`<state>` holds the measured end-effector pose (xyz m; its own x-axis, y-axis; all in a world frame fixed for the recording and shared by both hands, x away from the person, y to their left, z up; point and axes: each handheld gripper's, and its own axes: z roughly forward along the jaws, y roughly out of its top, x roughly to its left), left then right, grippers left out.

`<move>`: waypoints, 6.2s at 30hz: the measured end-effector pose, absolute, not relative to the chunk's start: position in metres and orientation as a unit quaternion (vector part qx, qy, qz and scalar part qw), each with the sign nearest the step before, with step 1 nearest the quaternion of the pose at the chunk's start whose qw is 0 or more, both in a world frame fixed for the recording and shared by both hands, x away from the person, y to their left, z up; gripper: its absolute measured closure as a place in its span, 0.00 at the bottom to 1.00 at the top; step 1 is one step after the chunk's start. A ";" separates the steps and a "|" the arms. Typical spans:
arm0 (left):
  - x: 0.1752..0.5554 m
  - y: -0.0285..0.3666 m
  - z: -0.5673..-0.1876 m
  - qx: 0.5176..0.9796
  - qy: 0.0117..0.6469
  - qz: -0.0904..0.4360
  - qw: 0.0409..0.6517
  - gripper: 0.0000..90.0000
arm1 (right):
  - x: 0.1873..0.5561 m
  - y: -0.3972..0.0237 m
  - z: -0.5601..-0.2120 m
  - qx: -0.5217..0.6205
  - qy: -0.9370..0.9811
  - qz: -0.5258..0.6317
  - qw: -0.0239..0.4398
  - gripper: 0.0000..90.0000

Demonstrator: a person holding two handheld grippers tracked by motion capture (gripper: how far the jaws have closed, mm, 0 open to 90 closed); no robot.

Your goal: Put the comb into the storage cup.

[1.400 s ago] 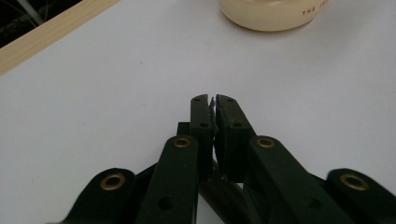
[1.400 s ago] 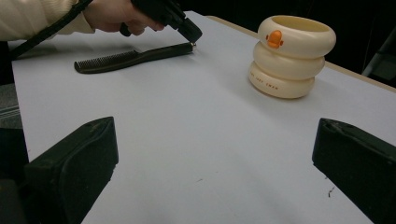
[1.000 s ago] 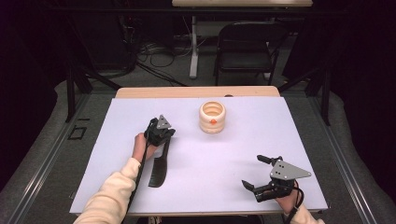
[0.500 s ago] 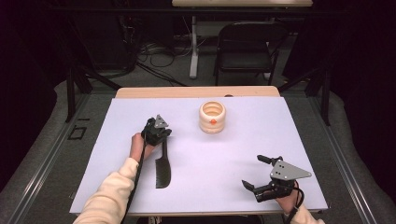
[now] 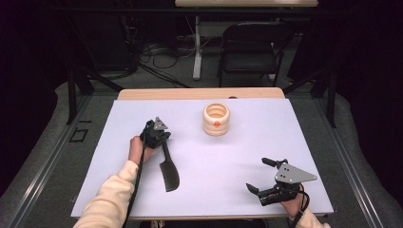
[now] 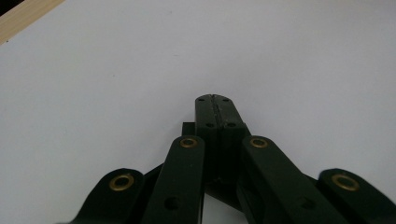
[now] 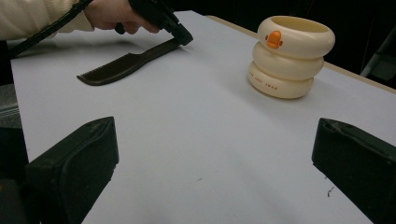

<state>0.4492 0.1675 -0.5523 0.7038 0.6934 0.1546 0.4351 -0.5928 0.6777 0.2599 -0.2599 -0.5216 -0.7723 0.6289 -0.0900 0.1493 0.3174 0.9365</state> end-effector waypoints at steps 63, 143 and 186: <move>0.405 0.220 -0.553 0.881 0.337 0.194 0.271 0.99 | 0.261 -0.259 -0.522 0.251 0.783 0.522 0.229 0.00; 0.371 0.204 -0.511 0.902 0.313 0.179 0.235 0.00 | 0.263 -0.256 -0.524 0.250 0.788 0.516 0.224 0.01; 0.383 0.152 -0.506 0.941 0.236 0.186 0.158 0.17 | 0.263 -0.256 -0.524 0.249 0.790 0.515 0.221 0.01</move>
